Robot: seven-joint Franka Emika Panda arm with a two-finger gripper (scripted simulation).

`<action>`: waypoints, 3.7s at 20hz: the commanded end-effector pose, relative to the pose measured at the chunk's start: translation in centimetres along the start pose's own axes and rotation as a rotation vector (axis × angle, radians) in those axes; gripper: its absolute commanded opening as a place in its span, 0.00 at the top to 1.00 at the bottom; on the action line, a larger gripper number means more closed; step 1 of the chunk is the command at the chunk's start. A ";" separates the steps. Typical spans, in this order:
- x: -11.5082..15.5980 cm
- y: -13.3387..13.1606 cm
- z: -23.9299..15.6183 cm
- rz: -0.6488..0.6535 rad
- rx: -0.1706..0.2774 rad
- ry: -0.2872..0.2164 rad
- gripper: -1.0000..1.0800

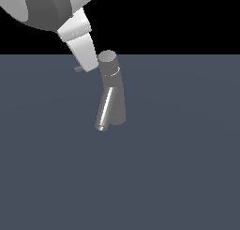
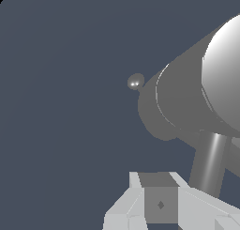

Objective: Turn on the faucet by rotating a designated handle.

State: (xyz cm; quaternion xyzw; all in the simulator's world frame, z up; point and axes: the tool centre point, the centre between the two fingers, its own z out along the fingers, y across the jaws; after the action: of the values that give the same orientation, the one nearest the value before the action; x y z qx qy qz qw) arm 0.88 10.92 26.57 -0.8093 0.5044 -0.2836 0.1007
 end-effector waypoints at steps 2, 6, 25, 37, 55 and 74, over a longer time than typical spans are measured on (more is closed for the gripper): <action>-2.4 0.2 -0.1 0.655 -0.005 -0.024 1.00; -2.4 1.6 -0.1 0.656 -0.006 -0.023 1.00; -2.3 7.7 -0.1 0.658 -0.011 -0.021 1.00; -0.6 9.3 -0.1 0.653 -0.006 -0.027 1.00; 2.3 11.2 0.0 0.631 0.002 -0.046 1.00; 6.0 9.1 0.1 0.580 0.008 -0.082 1.00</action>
State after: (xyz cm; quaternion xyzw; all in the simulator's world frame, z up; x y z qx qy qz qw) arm -4.46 1.31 24.20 -0.6419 0.7097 -0.2119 0.1984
